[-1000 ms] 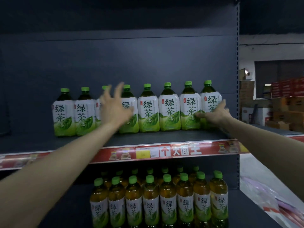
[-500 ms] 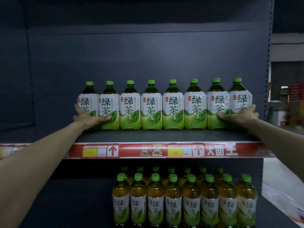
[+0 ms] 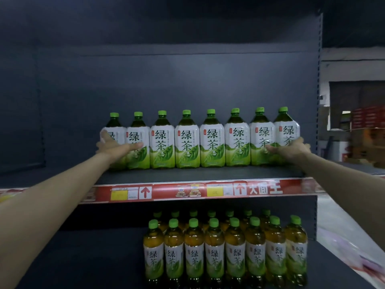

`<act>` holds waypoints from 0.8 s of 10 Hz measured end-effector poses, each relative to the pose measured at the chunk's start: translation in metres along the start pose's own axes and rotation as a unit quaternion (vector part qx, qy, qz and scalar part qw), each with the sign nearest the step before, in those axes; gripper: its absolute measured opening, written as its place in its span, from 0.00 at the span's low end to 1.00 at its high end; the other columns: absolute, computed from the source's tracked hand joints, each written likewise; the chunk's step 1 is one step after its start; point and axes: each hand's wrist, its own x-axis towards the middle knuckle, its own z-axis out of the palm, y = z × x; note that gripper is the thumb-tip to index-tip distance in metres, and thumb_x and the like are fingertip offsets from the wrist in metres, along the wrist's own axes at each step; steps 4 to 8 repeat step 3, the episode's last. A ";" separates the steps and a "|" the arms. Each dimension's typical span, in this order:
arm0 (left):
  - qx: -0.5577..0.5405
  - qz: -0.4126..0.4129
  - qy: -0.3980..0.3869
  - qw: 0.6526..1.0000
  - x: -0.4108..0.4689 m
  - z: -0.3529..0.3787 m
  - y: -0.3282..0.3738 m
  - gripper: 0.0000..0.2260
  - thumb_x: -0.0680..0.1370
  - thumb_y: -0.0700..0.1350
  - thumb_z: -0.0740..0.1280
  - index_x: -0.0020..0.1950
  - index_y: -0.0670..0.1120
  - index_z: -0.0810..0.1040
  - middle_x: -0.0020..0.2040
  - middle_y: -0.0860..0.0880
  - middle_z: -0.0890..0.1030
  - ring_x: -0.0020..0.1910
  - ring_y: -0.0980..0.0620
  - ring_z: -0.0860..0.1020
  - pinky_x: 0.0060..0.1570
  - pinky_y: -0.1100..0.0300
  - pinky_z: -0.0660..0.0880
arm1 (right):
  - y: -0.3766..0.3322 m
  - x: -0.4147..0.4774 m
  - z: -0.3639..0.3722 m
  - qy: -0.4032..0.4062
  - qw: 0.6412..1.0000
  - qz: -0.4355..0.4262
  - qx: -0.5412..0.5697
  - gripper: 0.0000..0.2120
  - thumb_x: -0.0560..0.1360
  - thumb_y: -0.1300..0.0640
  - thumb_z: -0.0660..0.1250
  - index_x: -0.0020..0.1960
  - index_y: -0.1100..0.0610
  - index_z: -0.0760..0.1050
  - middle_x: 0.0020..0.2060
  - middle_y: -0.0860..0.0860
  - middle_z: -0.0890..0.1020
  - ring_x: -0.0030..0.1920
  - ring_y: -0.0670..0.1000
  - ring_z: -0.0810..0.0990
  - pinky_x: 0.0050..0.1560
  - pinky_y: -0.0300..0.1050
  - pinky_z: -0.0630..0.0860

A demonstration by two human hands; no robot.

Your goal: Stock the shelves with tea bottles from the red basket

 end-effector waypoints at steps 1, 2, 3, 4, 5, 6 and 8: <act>-0.051 0.078 0.030 0.995 -0.046 -0.010 0.033 0.43 0.76 0.62 0.74 0.83 0.45 0.59 0.82 0.42 0.63 0.80 0.38 0.62 0.77 0.48 0.64 | -0.013 -0.043 -0.013 -0.005 0.998 -0.058 0.022 0.31 0.78 0.43 0.73 0.69 0.66 0.71 0.61 0.62 0.78 0.58 0.62 0.80 0.56 0.52 0.78; -0.113 0.116 0.018 0.987 -0.112 -0.026 0.059 0.25 0.81 0.54 0.70 0.75 0.45 0.74 0.74 0.45 0.74 0.73 0.43 0.73 0.66 0.56 0.69 | -0.020 -0.095 -0.025 -0.010 0.994 -0.106 0.037 0.20 0.82 0.47 0.68 0.57 0.66 0.79 0.46 0.60 0.82 0.44 0.58 0.79 0.47 0.50 0.77; -0.143 0.136 0.002 0.980 -0.163 -0.029 0.054 0.11 0.81 0.50 0.69 0.61 0.48 0.81 0.65 0.49 0.81 0.69 0.46 0.76 0.70 0.55 0.70 | -0.027 -0.152 -0.034 -0.026 0.986 -0.150 0.066 0.15 0.83 0.49 0.66 0.50 0.63 0.79 0.37 0.56 0.78 0.38 0.56 0.76 0.38 0.47 0.71; -0.143 0.136 0.002 0.980 -0.163 -0.029 0.054 0.11 0.81 0.50 0.69 0.61 0.48 0.81 0.65 0.49 0.81 0.69 0.46 0.76 0.70 0.55 0.70 | -0.027 -0.152 -0.034 -0.026 0.986 -0.150 0.066 0.15 0.83 0.49 0.66 0.50 0.63 0.79 0.37 0.56 0.78 0.38 0.56 0.76 0.38 0.47 0.71; -0.143 0.136 0.002 0.980 -0.163 -0.029 0.054 0.11 0.81 0.50 0.69 0.61 0.48 0.81 0.65 0.49 0.81 0.69 0.46 0.76 0.70 0.55 0.70 | -0.027 -0.152 -0.034 -0.026 0.986 -0.150 0.066 0.15 0.83 0.49 0.66 0.50 0.63 0.79 0.37 0.56 0.78 0.38 0.56 0.76 0.38 0.47 0.71; -0.143 0.136 0.002 0.980 -0.163 -0.029 0.054 0.11 0.81 0.50 0.69 0.61 0.48 0.81 0.65 0.49 0.81 0.69 0.46 0.76 0.70 0.55 0.70 | -0.027 -0.152 -0.034 -0.026 0.986 -0.150 0.066 0.15 0.83 0.49 0.66 0.50 0.63 0.79 0.37 0.56 0.78 0.38 0.56 0.76 0.38 0.47 0.71; -0.143 0.136 0.002 0.980 -0.163 -0.029 0.054 0.11 0.81 0.50 0.69 0.61 0.48 0.81 0.65 0.49 0.81 0.69 0.46 0.76 0.70 0.55 0.70 | -0.027 -0.152 -0.034 -0.026 0.986 -0.150 0.066 0.15 0.83 0.49 0.66 0.50 0.63 0.79 0.37 0.56 0.78 0.38 0.56 0.76 0.38 0.47 0.71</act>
